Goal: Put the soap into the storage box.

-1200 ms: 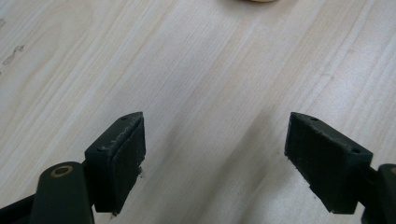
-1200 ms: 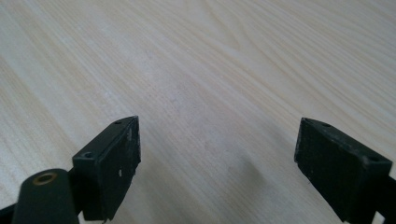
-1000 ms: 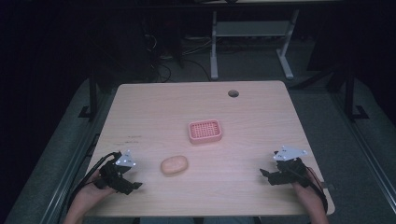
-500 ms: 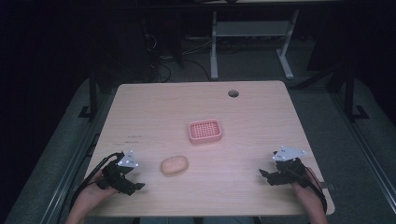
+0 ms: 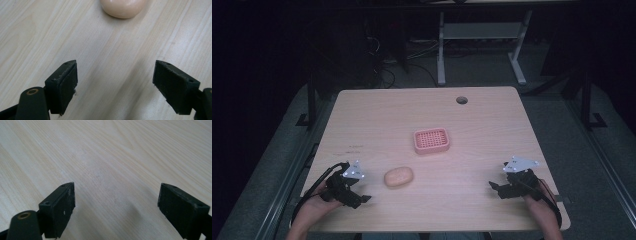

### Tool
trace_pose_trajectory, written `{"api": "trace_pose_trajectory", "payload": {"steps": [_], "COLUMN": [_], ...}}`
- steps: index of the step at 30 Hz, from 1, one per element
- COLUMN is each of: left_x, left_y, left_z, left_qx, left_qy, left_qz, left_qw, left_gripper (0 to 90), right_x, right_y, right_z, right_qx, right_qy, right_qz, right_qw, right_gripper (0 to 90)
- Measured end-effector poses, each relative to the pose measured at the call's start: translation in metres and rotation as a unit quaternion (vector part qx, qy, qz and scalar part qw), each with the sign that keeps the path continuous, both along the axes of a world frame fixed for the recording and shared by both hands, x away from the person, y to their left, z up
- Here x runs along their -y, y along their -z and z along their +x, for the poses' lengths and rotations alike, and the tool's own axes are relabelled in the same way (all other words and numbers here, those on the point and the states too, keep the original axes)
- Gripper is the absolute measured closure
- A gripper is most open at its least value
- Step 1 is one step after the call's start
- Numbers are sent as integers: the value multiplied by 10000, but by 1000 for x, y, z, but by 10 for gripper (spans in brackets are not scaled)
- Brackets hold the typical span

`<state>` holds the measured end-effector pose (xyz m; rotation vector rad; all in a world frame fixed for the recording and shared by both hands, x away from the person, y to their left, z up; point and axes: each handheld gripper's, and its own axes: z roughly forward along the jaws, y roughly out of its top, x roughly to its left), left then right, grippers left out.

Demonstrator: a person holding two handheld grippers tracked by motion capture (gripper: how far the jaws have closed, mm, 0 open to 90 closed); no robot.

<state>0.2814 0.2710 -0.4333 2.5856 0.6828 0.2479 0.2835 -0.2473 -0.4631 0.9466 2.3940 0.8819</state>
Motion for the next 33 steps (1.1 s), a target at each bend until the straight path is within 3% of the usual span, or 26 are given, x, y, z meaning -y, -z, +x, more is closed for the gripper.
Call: {"api": "trace_pose_trajectory", "payload": {"steps": [10,17,33], "left_x": [10,22,45], "left_y": [-4,-6,-14], "left_z": [1,6,19], "left_qx": [51,120,67], "left_qy": [104,268,427], "left_qz": [-43,52,74], "left_qw": [9999,9996,9990], "left_gripper": [201,202,206], "right_x": [-1,-1,-2], "right_y": [0,0,0], "right_z": [0,-1,-3], "right_qx": [-8,0,3], "right_qy": [-2,-22,-77], "right_qz": [6,-27,-43], "right_qw": [10000,10000,10000], "right_gripper": [138,138,138]}}
